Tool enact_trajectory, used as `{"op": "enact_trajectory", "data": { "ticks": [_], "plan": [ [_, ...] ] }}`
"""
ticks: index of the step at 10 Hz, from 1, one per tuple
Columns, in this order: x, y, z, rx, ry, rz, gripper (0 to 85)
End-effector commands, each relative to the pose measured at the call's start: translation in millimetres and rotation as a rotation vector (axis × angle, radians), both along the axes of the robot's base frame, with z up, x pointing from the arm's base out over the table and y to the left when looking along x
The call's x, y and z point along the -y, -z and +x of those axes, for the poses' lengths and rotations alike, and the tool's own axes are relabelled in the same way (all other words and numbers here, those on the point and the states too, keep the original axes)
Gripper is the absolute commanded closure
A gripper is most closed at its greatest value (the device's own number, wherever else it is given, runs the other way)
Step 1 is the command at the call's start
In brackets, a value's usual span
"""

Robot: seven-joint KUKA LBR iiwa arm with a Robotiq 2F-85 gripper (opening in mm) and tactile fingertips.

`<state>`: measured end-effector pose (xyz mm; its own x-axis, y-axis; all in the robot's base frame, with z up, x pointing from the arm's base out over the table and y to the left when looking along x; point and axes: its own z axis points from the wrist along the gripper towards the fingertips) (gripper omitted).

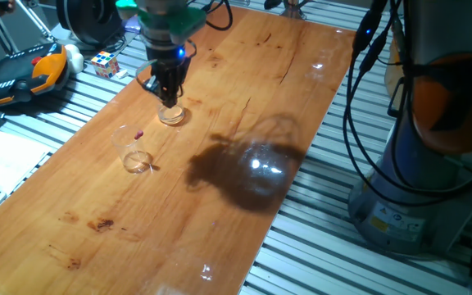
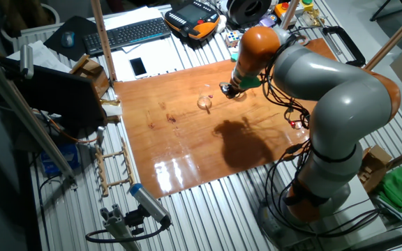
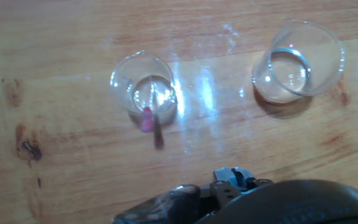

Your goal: Transfer liquid using a dropper

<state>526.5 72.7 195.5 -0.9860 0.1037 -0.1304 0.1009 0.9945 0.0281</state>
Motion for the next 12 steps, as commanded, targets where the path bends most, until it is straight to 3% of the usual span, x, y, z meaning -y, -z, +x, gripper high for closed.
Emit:
{"op": "enact_trajectory", "data": {
  "ticks": [1,12],
  "plan": [
    [-3.1,0.4,0.6,-0.001,0.005,0.002,84.0],
    [-21.9,12.0,12.9,-0.009,-0.032,-0.008,84.0]
  ]
}}
